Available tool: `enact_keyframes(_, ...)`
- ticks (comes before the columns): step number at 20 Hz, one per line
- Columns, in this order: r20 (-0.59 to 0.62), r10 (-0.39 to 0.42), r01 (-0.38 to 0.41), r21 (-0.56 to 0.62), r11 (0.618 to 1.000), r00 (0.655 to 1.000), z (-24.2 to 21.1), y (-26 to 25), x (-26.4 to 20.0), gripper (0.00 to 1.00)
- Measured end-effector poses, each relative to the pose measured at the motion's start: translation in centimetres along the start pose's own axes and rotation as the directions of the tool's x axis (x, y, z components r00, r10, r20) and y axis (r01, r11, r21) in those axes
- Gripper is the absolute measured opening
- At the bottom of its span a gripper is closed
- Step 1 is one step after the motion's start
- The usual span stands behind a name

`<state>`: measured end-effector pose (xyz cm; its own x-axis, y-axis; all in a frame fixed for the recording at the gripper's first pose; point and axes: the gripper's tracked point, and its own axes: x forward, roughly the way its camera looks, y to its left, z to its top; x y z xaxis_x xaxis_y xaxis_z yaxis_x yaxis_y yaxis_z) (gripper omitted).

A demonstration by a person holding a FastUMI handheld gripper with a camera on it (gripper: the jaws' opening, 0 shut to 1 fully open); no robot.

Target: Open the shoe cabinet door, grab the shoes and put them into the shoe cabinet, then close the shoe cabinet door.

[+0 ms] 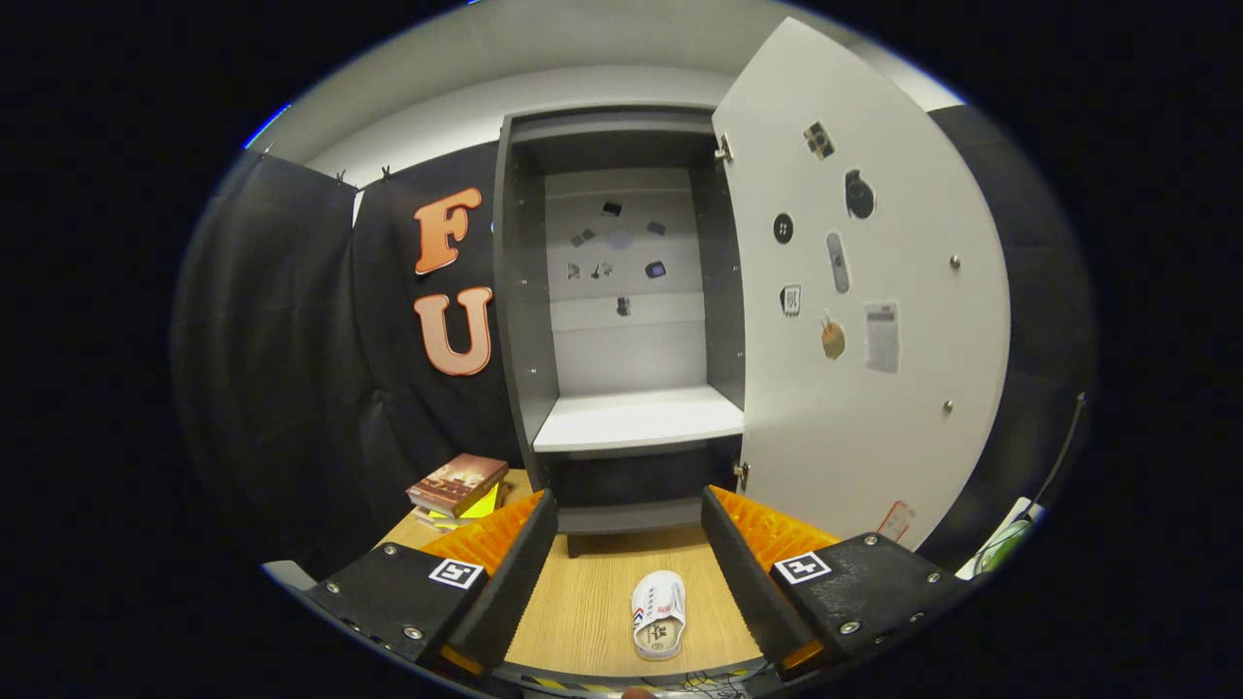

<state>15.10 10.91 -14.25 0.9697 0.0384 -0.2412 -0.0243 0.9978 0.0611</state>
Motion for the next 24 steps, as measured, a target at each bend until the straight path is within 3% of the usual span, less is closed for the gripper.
enact_keyframes(4, -0.137, -0.001, 0.005, 0.024, 1.000, 0.991, -6.7, 0.7, 2.8, 0.93)
enact_keyframes(10, -0.346, 0.014, 0.013, 0.074, 0.997, 0.938, -16.6, 0.7, 6.0, 0.94)
enact_keyframes(16, -0.479, 0.020, 0.034, 0.105, 0.994, 0.878, -24.6, 0.3, 8.7, 0.95)
enact_keyframes(24, -0.593, 0.020, 0.073, 0.131, 0.989, 0.805, -31.5, -0.4, 12.0, 0.95)
